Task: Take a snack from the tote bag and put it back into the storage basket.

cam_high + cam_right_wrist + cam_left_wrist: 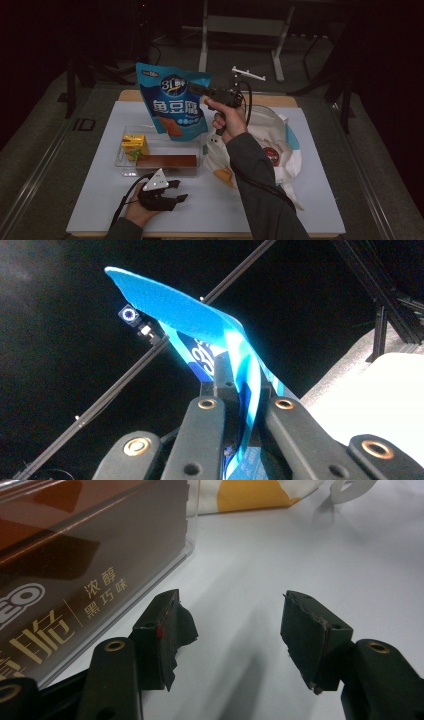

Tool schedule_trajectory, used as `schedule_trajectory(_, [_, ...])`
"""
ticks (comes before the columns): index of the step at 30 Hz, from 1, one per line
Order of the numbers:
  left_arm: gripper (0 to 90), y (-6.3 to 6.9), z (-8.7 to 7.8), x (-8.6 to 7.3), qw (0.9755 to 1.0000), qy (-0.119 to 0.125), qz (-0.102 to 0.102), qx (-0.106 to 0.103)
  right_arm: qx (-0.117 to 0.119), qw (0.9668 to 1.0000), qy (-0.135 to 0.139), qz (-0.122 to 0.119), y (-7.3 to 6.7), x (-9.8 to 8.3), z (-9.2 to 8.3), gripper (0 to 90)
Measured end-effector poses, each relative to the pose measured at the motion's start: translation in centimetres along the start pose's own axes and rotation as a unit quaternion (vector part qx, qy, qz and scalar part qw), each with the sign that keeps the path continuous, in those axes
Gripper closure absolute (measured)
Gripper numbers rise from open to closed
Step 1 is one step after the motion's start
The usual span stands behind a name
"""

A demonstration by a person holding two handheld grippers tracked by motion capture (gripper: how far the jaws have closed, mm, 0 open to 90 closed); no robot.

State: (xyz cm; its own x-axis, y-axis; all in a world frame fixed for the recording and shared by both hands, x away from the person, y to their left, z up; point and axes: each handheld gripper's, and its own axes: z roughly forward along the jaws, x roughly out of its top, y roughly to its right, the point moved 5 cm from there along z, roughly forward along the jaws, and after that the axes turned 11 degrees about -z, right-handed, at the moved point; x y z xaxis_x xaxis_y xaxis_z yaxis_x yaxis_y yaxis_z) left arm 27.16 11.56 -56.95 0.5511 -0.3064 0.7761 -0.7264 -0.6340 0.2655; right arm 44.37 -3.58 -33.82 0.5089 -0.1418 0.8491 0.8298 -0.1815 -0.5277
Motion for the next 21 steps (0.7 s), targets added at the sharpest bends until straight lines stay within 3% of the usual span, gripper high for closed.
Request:
schedule_trajectory(8, [41.6, 0.0, 0.0, 0.0, 1.0000, 0.001, 0.000, 0.000, -0.001, 1.0000, -0.005, 0.002, 0.4, -0.8, 1.1, 89.5])
schedule_trajectory(21, [41.5, 0.0, 0.0, 0.0, 1.0000, 0.002, -0.001, -0.002, -0.010, 0.9998, -0.008, 0.012, 1.5, -1.9, 1.4, 89.5])
